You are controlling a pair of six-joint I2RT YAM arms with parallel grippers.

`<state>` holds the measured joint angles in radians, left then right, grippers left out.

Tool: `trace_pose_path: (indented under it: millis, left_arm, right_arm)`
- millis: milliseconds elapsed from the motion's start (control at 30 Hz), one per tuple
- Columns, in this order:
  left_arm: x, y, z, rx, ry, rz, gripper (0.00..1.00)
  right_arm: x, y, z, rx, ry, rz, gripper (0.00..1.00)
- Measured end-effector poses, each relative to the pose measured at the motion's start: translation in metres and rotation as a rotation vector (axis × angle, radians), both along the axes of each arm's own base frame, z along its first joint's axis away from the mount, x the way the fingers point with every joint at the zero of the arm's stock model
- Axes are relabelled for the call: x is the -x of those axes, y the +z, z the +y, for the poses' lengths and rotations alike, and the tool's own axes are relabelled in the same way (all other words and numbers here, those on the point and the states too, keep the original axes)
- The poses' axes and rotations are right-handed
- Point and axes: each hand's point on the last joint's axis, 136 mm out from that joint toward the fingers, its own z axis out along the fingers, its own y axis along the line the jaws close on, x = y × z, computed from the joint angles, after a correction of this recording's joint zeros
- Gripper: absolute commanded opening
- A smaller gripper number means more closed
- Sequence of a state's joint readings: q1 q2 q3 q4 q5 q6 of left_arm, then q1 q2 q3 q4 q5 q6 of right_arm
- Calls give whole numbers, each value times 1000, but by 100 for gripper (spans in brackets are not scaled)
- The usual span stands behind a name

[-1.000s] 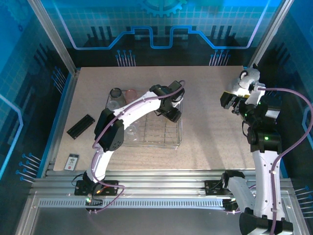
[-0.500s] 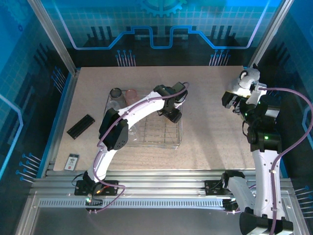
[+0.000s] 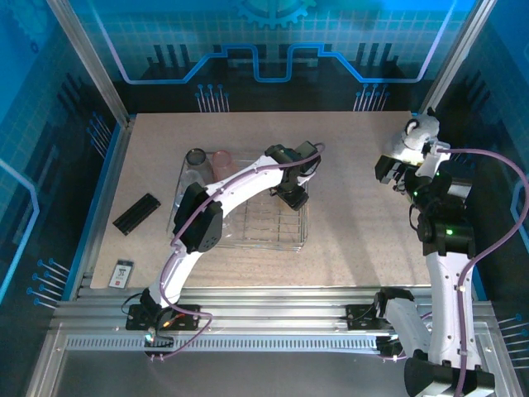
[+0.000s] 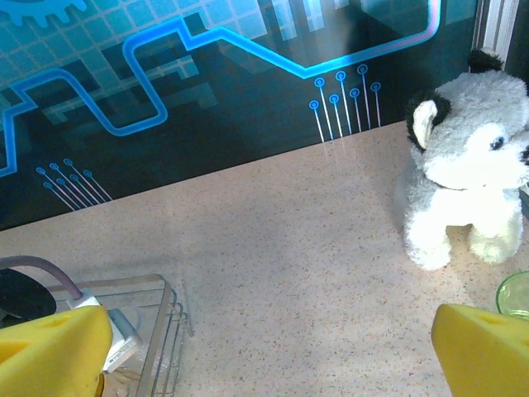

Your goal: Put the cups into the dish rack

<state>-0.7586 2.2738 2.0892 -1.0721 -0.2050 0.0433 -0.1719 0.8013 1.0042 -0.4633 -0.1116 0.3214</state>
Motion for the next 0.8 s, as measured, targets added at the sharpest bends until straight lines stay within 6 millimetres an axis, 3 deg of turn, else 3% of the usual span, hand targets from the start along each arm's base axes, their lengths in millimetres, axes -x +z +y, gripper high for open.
trace_pose_path:
  millis: [300,800]
  left_arm:
    - [0,3,2,-36,-20,-18,86]
    - [-2,5,1,-36,-16,-41,88]
  right_arm:
    - [1,-3,-1,-1,-4,4,100]
    - [3,-3,4,-17,27,7,100]
